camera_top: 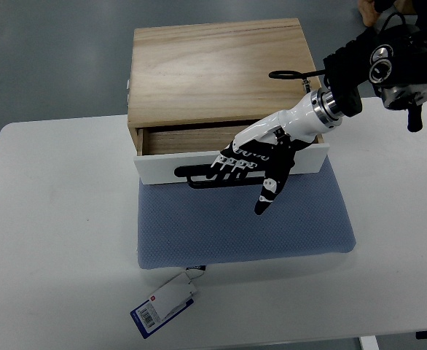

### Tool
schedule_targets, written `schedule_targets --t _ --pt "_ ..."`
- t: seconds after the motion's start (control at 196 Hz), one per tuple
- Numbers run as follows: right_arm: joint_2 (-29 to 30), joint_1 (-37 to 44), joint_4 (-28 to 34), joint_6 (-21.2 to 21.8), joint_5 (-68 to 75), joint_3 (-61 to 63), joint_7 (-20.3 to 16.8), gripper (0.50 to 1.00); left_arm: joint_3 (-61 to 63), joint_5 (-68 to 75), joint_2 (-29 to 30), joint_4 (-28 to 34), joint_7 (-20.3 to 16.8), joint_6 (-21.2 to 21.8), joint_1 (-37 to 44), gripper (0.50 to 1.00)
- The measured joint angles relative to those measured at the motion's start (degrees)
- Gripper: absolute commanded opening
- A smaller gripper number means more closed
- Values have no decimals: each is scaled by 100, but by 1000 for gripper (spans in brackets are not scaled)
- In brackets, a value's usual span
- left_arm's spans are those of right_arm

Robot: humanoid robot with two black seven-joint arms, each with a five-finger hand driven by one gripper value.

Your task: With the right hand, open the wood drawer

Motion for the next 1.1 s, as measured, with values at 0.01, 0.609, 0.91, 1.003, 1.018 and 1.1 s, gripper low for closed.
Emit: schedule_targets --t 0.01,0.609,0.91,1.003,1.018,1.1 --pt "-4 2 1 11 -1 0 0 930 0 0 0 0 0 0 0 1000" --pt "-431 315 87 360 2 130 78 930 0 -2 0 0 0 0 -1 1000" --pt "-1063 477 49 356 82 844 78 930 0 -2 0 0 0 0 0 1000" --pt "-1358 444 -35 356 330 1130 69 928 0 -1 0 0 0 0 0 1000" --pt "-1405 431 -56 356 394 1165 67 928 0 -1 0 0 0 0 0 1000" --pt "-1672 300 -209 353 817 1344 56 928 0 0 0 0 0 0 0 1000"
